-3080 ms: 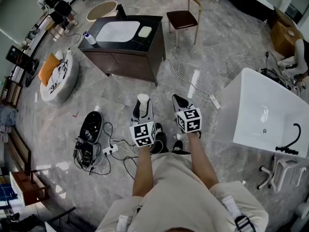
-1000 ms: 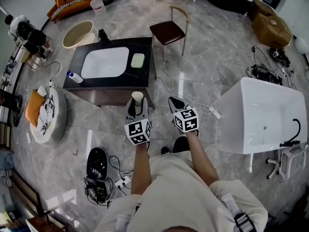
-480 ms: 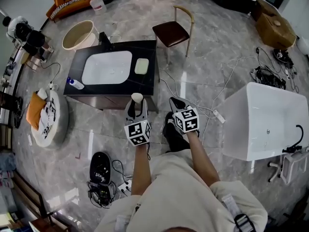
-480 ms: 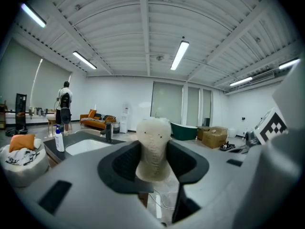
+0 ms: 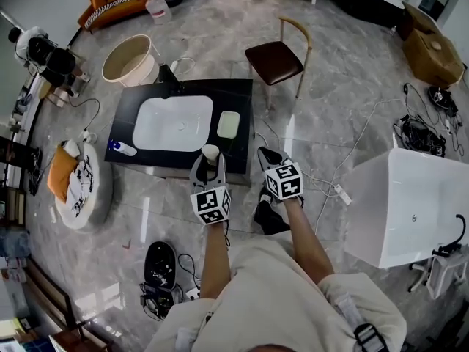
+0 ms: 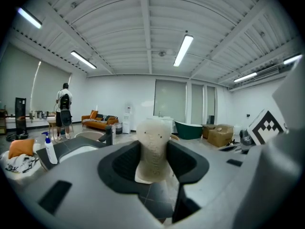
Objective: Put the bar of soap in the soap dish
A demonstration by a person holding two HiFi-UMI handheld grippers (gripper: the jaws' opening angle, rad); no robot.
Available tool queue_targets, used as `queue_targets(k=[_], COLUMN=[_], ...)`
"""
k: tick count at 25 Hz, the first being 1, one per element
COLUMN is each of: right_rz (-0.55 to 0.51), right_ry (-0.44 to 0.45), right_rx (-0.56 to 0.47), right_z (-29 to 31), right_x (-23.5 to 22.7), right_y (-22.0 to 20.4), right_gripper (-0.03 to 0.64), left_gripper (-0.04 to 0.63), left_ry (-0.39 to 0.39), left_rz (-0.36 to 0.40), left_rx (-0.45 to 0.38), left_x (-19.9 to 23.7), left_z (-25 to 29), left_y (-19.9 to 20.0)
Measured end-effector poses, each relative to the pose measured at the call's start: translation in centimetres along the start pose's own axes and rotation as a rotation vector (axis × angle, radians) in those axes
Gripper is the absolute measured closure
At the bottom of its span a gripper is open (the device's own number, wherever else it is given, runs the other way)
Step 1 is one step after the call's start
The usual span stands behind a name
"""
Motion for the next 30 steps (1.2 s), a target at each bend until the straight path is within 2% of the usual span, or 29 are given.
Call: queue_targets(k=[7, 12, 16, 20, 24, 30], right_rz=[0.021, 0.004, -0.026, -0.011, 0.01, 0.077], right_ry=[0.037, 0.067, 0.083, 0.079, 0.081, 0.021], right_rx=[0.014, 0.039, 0.042, 0.047, 0.086, 0.077], right_z=[5.8, 9.1, 11.4, 12.3, 12.4, 12.6], right_x=[-1.7, -3.1, -4.7, -6.3, -7.2, -8.3], right_y=[2.8, 4.3, 6.1, 6.9, 6.0, 5.8], right_gripper=[0.612, 0.613, 0.612, 0.612, 0.612, 0.613], left_gripper=[0.413, 0.413, 0.413, 0.413, 0.413, 0.413], left_ry=[0.033, 0.024, 0.017, 0.007, 0.006, -0.022], left_rz=[0.002, 0.0, -0.003, -0.015, -0.03, -0.036], left_rx=[0.023, 0.039, 0.005, 0.022, 0.062, 0.102], left_x=[2.5, 3.2, 3.2, 2.9, 3.1, 3.9], left_z=[4.8, 9.1, 12.8, 14.7, 15.6, 17.3], left_y=[0.8, 1.0, 2.1, 2.6, 2.1, 1.5])
Point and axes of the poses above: the fingertips, and each gripper's own axes: z forward along the fingers, x to its left, y out of its top, the point moved 7 cm from there along -z, backward along the fingers, and after that the axes turned 1 degree about y, right-handed, at the moved point
